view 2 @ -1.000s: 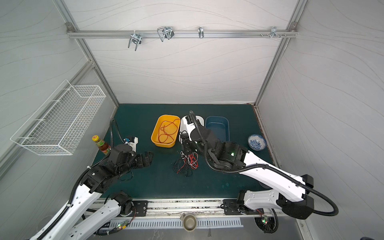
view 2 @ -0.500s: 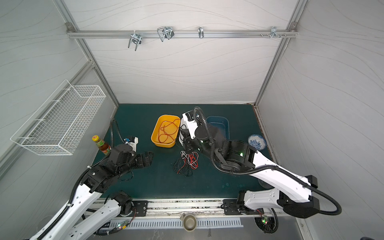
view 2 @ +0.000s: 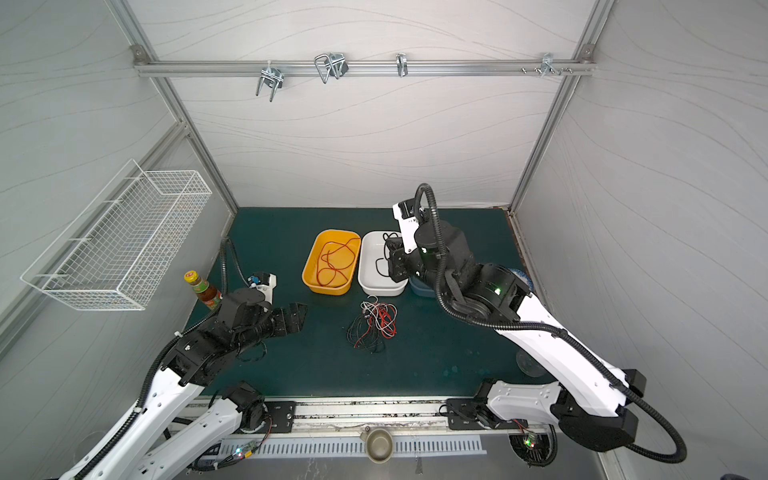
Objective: Untangle the cables
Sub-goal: 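Lift the black wire with the right gripper and carry it toward the white tub, then lower the black wire into the white tub and open the right gripper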
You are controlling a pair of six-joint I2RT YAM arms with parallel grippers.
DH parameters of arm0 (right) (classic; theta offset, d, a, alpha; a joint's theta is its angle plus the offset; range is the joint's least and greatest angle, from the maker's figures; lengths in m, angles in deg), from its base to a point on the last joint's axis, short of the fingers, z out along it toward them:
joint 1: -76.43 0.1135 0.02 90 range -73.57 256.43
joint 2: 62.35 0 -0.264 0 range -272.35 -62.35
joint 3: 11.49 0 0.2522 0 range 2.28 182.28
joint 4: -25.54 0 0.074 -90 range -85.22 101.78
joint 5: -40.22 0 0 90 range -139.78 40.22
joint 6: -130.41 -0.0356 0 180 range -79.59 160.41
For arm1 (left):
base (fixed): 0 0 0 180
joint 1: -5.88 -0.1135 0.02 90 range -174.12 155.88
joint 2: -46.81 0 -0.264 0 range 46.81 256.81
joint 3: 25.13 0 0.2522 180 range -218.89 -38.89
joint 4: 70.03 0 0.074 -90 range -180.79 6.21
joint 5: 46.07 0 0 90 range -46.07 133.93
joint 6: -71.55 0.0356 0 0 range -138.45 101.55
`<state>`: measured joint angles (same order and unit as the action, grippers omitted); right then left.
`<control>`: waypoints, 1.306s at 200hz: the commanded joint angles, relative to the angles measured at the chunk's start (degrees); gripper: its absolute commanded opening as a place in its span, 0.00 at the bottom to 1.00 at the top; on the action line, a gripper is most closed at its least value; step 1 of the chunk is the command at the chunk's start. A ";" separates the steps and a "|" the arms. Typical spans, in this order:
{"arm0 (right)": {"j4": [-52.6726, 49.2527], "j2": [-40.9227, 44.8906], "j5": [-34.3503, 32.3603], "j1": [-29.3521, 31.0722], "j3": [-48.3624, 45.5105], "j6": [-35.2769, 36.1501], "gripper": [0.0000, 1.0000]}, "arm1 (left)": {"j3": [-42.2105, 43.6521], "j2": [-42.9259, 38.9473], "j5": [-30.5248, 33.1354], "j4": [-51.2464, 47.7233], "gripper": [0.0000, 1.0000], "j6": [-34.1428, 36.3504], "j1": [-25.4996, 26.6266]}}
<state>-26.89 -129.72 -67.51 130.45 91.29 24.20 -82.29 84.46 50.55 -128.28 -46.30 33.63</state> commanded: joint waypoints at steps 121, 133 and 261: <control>7.18 -23.75 15.68 -15.30 0.74 0.60 0.00 | -0.15 -1.07 -0.09 2.49 1.00 -0.15 -0.21; 7.87 -26.05 15.86 -15.51 0.90 0.84 0.00 | -0.16 -1.19 -0.09 2.57 1.00 -0.17 -0.23; 13.84 -44.72 17.44 -16.59 0.87 1.53 0.00 | -0.20 -1.33 -0.76 2.67 1.00 0.08 -0.27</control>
<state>-14.43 -171.53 -50.68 114.23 91.88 24.53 -82.24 83.60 50.17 -128.28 -46.30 33.63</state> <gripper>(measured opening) 0.052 0.996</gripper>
